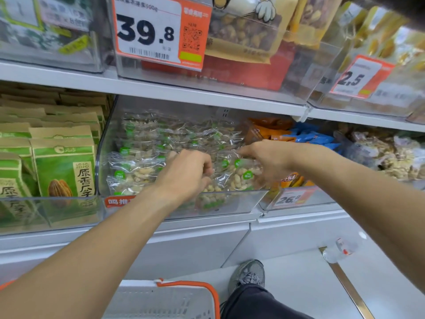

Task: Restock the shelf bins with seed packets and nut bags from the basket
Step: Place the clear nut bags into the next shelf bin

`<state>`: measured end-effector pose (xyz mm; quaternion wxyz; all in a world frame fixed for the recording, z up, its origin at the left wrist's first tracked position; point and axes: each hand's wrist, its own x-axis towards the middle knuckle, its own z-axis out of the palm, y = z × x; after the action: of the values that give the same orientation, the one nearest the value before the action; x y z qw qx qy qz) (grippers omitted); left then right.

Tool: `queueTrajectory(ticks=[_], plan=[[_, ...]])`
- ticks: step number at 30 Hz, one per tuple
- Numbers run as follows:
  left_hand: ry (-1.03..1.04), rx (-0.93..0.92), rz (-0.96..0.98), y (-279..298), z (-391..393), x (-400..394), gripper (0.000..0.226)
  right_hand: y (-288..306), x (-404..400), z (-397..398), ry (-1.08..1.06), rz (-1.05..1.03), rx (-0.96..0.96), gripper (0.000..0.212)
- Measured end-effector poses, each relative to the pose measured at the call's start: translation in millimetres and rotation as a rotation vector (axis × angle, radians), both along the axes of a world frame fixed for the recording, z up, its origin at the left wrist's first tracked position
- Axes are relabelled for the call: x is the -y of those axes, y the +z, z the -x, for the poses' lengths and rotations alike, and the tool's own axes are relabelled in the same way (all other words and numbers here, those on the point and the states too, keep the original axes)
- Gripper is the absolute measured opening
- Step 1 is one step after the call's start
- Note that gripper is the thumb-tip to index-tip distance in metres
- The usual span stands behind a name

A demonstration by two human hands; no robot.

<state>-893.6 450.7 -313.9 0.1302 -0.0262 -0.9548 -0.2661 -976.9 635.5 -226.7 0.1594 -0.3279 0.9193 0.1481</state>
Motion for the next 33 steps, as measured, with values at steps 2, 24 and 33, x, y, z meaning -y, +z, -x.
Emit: queueTrajectory(ticks=[2,24,33], plan=[[-0.001,-0.025,-0.013,-1.8,-3.9,0.2,0.008,17.4,-3.8,1.5,-0.061,0.06,0.147,0.08],[0.037,0.122,0.133,20.7,5.7,-5.8,0.025,-12.4,4.1,6.5,-0.006,0.214,0.021,0.048],[-0.074,0.095,0.027,31.2,12.1,-5.8,0.012,-8.5,-2.9,-0.1,-0.02,0.248,0.018,0.034]])
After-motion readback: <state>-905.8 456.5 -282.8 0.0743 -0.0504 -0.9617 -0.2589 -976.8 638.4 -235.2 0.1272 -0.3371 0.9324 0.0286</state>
